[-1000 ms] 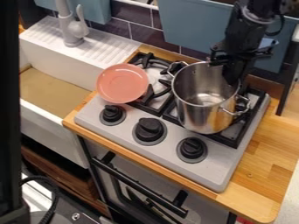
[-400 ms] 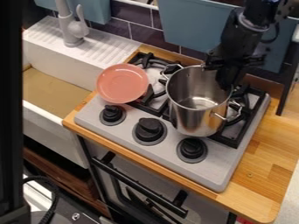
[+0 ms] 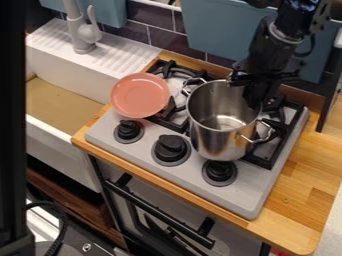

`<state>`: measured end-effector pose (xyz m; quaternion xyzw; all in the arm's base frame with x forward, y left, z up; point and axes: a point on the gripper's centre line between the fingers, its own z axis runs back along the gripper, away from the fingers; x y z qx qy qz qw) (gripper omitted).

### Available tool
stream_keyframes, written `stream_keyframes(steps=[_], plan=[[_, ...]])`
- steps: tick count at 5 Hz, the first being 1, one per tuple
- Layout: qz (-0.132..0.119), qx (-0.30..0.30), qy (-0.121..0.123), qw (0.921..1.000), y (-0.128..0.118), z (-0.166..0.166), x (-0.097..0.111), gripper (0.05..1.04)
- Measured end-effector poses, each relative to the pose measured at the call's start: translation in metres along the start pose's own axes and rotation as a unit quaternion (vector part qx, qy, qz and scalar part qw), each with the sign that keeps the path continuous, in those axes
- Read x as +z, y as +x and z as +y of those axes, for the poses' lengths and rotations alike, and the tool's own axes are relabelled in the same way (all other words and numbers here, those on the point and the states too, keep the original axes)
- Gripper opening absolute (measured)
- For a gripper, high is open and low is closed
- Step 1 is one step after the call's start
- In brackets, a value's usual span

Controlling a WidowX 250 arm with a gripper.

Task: Put the casserole to the bottom of the right burner

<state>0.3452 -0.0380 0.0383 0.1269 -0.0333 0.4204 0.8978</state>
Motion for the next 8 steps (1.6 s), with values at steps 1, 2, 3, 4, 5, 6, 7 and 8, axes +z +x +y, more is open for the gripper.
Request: stream_keyframes(steps=[1, 2, 3, 4, 5, 6, 7, 8], plan=[[-0.003, 0.004, 0.004, 1.0000, 0.001, 0.001, 0.000, 0.217], [-0.013, 0.004, 0.009, 0.9999, 0.004, 0.003, 0.000, 0.459], [-0.004, -0.002, 0.009, 0.9999, 0.004, 0.002, 0.005, 0.756], [0.011, 0.002, 0.008, 0.9999, 0.008, 0.003, 0.008, 0.984], [0.022, -0.001, 0.004, 0.9997, 0.010, 0.006, 0.015, 0.997], [0.022, 0.001, -0.026, 0.9994, 0.023, 0.013, 0.031, 0.997], [0.012, -0.017, -0.072, 0.9972, 0.045, 0.018, 0.035, 0.997], [0.015, -0.040, -0.112, 0.9928, 0.066, 0.034, 0.041, 0.997]])
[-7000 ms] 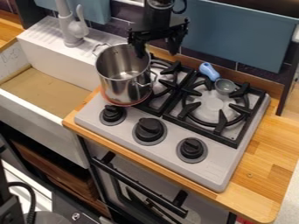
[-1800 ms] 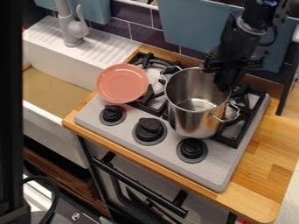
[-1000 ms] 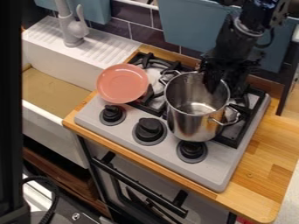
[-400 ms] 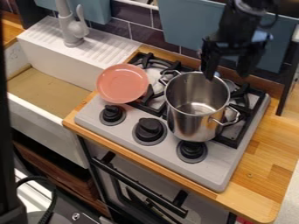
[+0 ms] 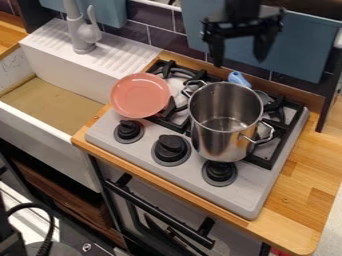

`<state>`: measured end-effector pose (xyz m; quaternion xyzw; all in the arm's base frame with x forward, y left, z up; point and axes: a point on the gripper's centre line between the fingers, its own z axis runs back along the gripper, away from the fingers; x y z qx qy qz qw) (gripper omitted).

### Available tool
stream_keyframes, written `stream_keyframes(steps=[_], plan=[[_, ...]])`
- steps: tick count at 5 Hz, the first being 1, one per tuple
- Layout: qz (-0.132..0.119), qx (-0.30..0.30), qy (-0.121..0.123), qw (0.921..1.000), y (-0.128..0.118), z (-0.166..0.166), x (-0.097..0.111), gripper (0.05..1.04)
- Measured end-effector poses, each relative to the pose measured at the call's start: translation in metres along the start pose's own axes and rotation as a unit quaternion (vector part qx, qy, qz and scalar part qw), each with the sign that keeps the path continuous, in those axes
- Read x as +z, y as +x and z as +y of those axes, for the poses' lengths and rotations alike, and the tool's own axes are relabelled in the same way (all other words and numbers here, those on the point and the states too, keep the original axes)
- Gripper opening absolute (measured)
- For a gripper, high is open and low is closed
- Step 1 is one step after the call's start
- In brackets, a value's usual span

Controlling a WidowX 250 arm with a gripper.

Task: Put the casserole to the bottom of the right burner

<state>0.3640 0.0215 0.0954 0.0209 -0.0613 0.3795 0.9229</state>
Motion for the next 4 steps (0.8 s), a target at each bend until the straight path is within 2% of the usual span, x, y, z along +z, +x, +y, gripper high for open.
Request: stream_keyframes(steps=[1, 2, 4], plan=[[-0.006, -0.019, -0.017, 0.9997, 0.018, 0.012, 0.001, 0.997], [0.006, -0.038, -0.008, 0.9992, 0.051, 0.019, 0.004, 0.997], [0.014, -0.057, -0.002, 0.9983, 0.071, 0.035, -0.002, 0.997]])
